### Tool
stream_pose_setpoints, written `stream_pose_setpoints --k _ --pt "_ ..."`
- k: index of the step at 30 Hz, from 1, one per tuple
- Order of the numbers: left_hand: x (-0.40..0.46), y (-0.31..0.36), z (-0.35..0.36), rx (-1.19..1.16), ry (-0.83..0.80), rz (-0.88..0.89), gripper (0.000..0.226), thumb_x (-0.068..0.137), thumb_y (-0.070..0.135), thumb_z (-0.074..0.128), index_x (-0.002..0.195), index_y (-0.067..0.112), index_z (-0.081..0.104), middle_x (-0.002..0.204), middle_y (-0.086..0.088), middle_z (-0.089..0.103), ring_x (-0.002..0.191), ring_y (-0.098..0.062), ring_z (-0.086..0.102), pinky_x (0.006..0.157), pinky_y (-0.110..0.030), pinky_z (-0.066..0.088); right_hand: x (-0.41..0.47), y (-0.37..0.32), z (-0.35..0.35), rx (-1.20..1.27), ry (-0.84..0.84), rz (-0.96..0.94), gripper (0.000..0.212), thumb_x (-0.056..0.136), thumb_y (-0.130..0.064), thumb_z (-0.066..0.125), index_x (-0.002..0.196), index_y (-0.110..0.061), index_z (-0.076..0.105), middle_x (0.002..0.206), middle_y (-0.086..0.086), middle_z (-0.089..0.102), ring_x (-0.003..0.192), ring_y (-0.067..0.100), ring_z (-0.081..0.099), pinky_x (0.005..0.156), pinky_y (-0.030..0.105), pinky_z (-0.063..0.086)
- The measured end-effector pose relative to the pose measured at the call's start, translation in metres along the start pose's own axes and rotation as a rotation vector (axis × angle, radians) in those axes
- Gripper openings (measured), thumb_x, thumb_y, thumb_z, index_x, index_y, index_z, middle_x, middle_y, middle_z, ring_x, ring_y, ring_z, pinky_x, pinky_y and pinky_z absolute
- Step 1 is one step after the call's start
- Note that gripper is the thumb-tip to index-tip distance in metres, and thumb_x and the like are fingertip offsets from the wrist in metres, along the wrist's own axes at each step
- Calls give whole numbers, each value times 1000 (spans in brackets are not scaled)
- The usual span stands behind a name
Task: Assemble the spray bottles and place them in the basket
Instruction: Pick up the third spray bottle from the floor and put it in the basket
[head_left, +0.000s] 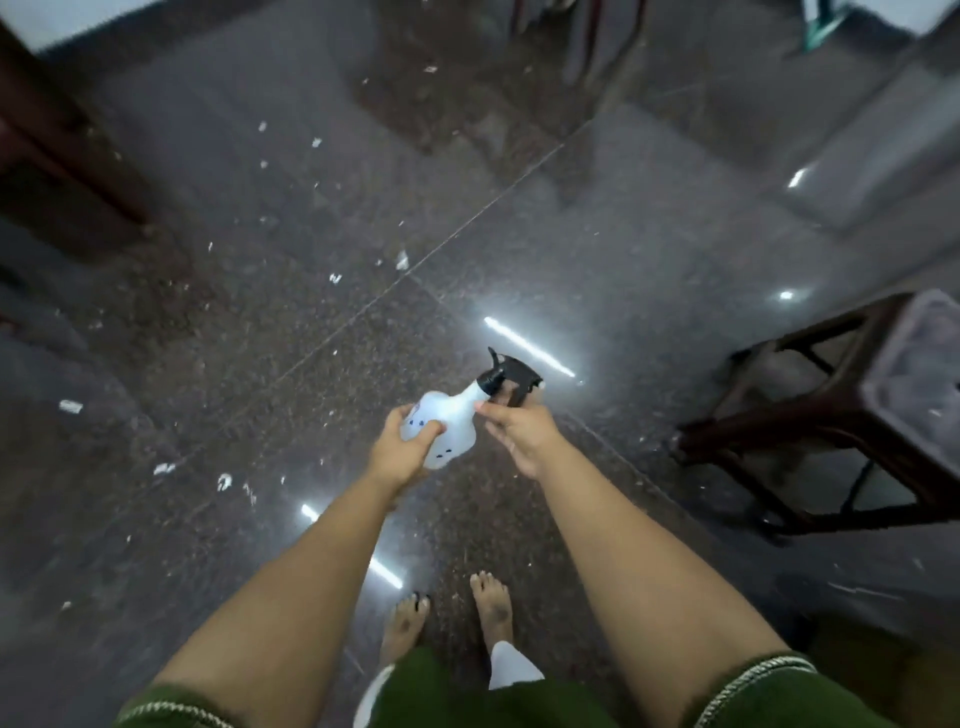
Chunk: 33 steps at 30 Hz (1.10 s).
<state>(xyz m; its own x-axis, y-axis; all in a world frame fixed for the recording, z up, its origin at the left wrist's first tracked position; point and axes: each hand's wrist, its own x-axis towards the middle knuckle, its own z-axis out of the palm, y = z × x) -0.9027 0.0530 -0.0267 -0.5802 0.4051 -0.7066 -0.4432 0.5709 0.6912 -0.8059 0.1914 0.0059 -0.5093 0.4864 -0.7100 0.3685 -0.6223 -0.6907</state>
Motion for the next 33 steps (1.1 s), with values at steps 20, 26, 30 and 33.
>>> stream_pose_setpoints --k 20,26,30,33 --pt "-224 15 246 760 -960 219 59 79 46 72 123 16 46 120 -10 61 99 -24 68 75 -34 60 -300 91 -215 701 913 -363 12 79 -7 72 83 -15 64 90 7 69 88 25 66 83 39 54" --pt "-323 -53 348 999 -1221 266 67 66 56 78 116 23 49 119 -8 60 100 -26 67 80 -42 60 -411 179 -287 882 1197 -380 20 78 -14 75 96 -15 66 101 4 70 100 25 66 91 42 53" --pt "-405 -117 408 1100 -1388 255 70 63 52 81 118 22 49 123 -7 56 104 -25 63 84 -41 59 -484 249 -336 949 1385 -373 35 75 -19 77 107 -11 65 109 9 70 102 28 66 94 48 52" --pt "-457 -167 439 1171 -1506 288 90 44 58 86 117 21 48 121 -4 57 104 -24 63 84 -46 59 -539 293 -358 1020 1495 -374 35 80 -16 74 111 -11 61 108 7 69 98 25 65 84 40 54"
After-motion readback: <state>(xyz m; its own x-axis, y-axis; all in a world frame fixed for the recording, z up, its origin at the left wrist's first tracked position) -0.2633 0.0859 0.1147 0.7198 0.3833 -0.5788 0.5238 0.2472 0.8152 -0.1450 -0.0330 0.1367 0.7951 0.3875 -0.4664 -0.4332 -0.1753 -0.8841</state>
